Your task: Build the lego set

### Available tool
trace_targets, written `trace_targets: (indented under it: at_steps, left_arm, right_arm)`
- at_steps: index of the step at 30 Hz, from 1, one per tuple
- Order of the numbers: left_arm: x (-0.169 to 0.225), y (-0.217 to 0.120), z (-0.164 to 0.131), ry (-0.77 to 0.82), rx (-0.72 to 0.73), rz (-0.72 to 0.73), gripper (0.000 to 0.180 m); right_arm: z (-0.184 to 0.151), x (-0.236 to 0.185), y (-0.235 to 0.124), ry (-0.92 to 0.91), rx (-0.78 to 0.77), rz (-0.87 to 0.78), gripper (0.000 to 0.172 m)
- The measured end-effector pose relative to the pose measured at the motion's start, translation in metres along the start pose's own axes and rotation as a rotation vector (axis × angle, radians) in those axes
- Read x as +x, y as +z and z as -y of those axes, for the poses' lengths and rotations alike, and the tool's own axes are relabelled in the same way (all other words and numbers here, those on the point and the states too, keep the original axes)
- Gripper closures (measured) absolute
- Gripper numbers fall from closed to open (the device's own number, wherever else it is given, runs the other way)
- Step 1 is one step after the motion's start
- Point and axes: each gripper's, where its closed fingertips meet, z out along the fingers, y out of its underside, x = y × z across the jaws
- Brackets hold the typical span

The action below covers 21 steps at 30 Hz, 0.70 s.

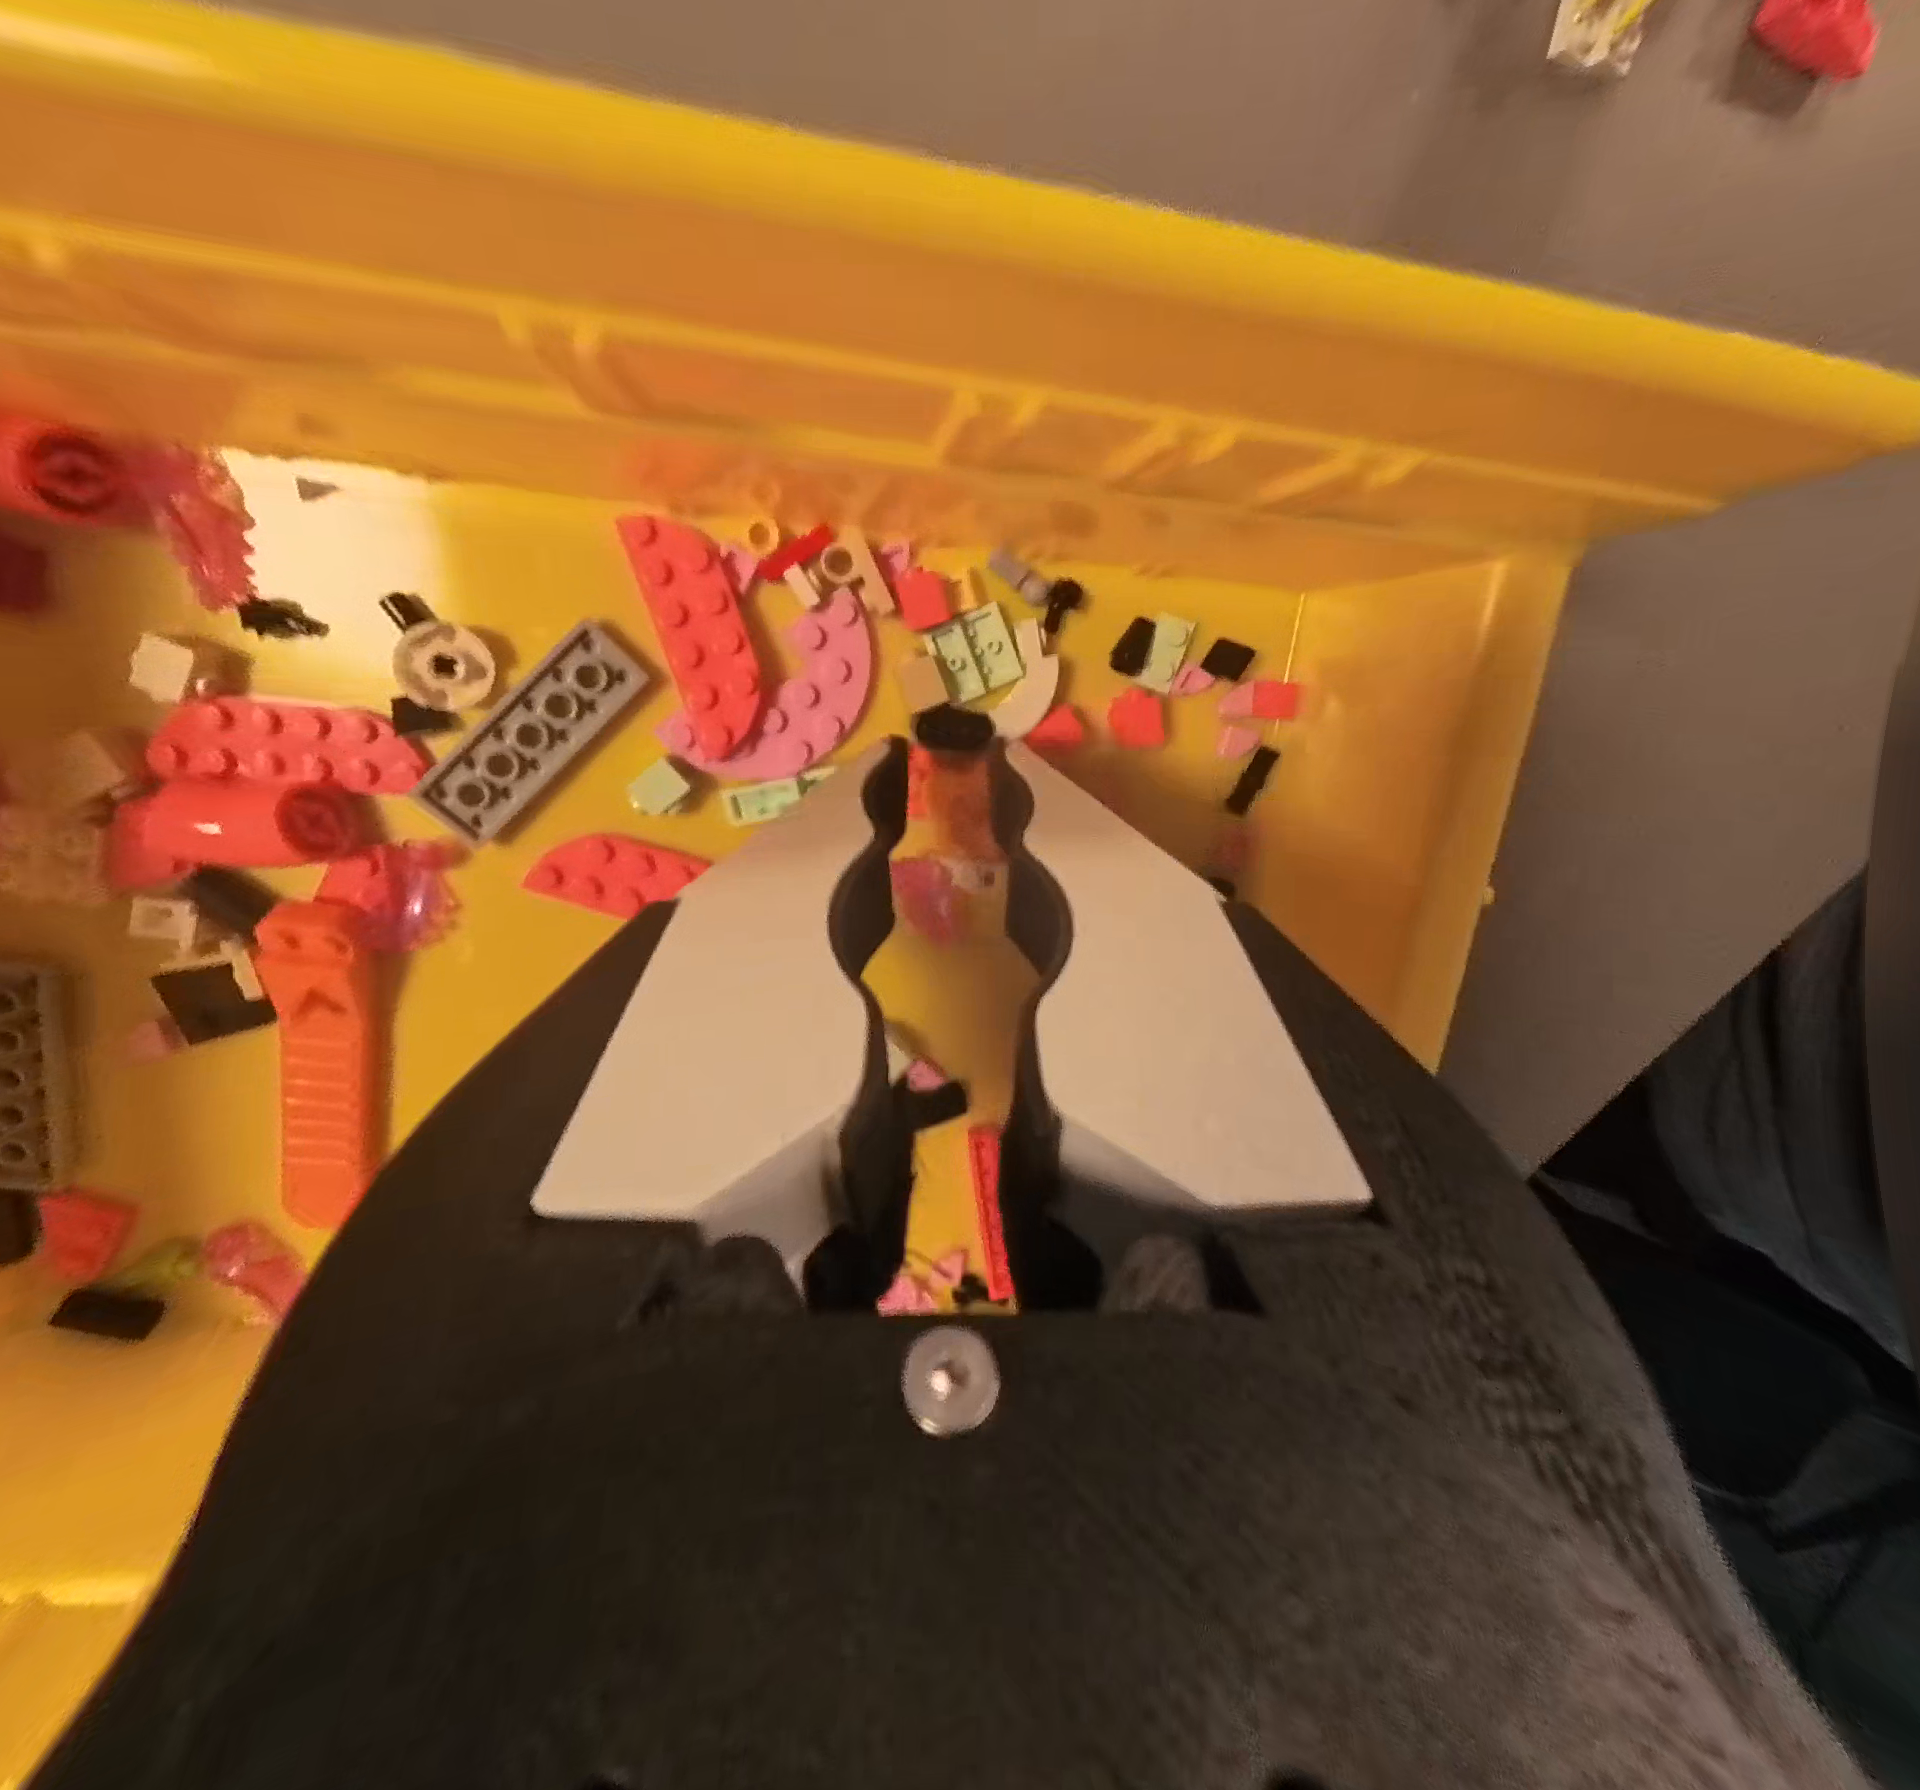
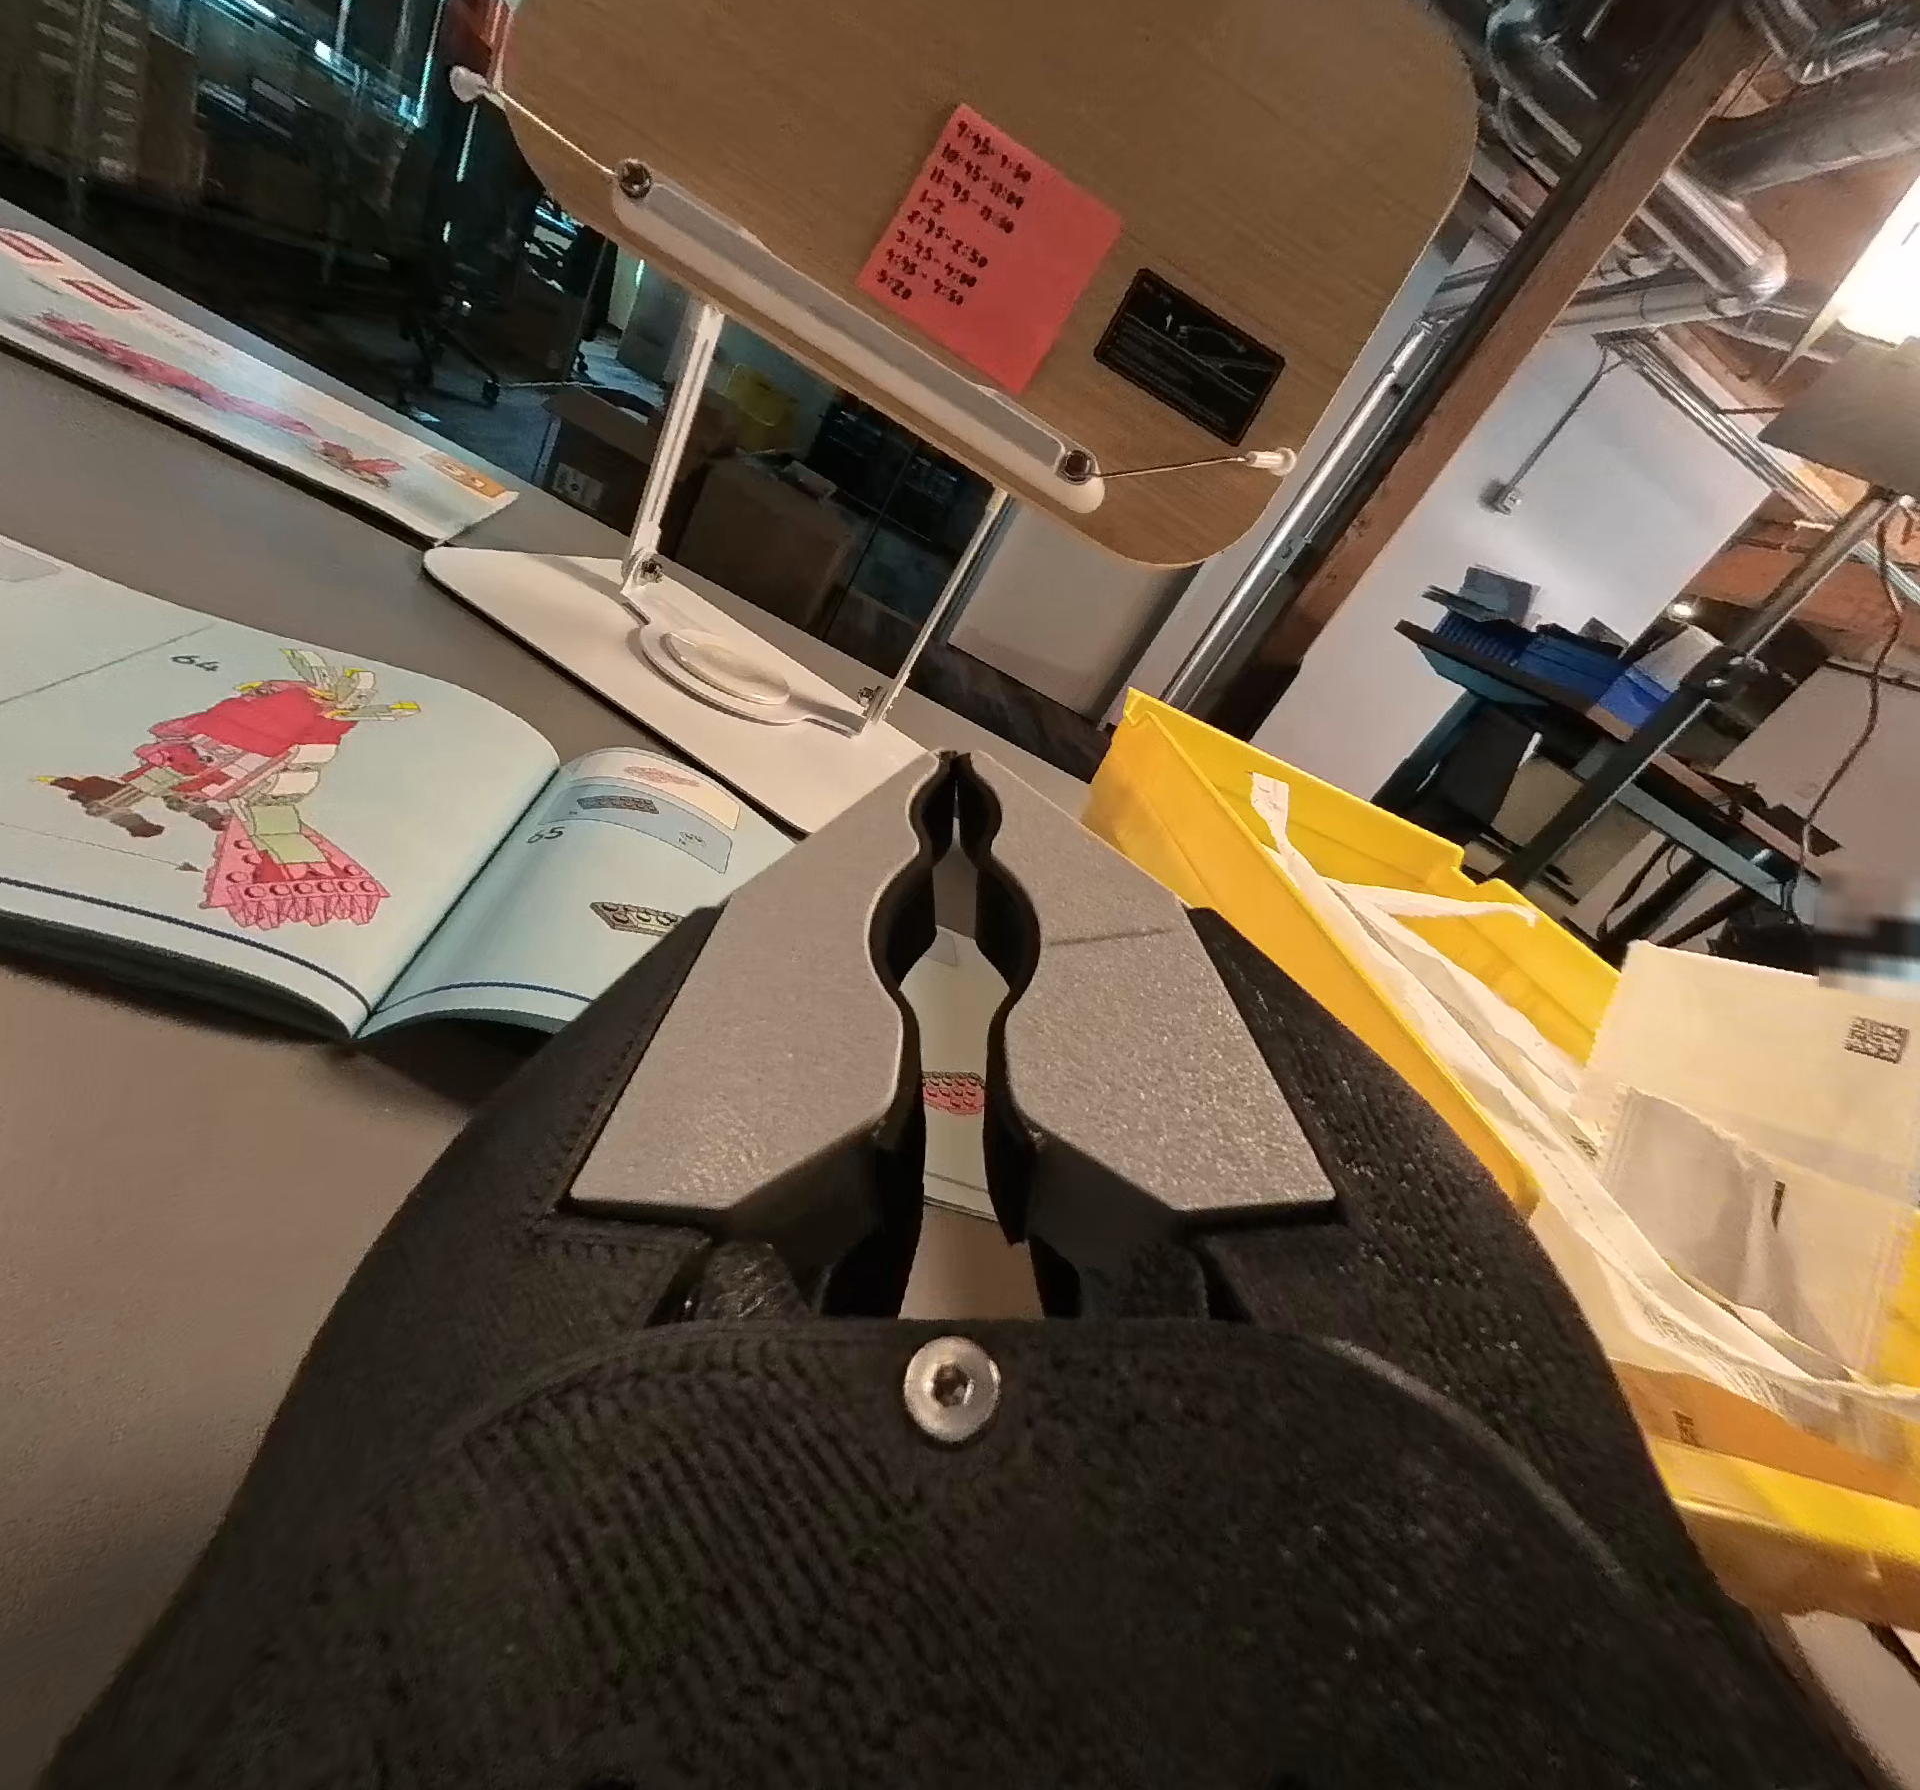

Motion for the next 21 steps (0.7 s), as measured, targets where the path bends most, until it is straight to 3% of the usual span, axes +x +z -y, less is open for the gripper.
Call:
trace_targets:
  at_steps: [4, 8, 21]
  left_arm:
    - [-0.001, 0.003, 0.024, -0.016, 0.104, -0.040, 0.167]
    - [-0.003, 0.012, 0.031, -0.048, 0.089, -0.041, 0.166]
    - [0.007, 0.018, -0.003, -0.033, -0.002, 0.044, 0.165]
  right_arm:
    - [-0.001, -0.001, 0.000, -0.009, -0.003, 0.000, 0.172]
    - [-0.001, -0.001, 0.000, -0.011, -0.005, -0.001, 0.172]
    - [0.000, -0.002, 0.000, -0.002, -0.001, 0.014, 0.172]
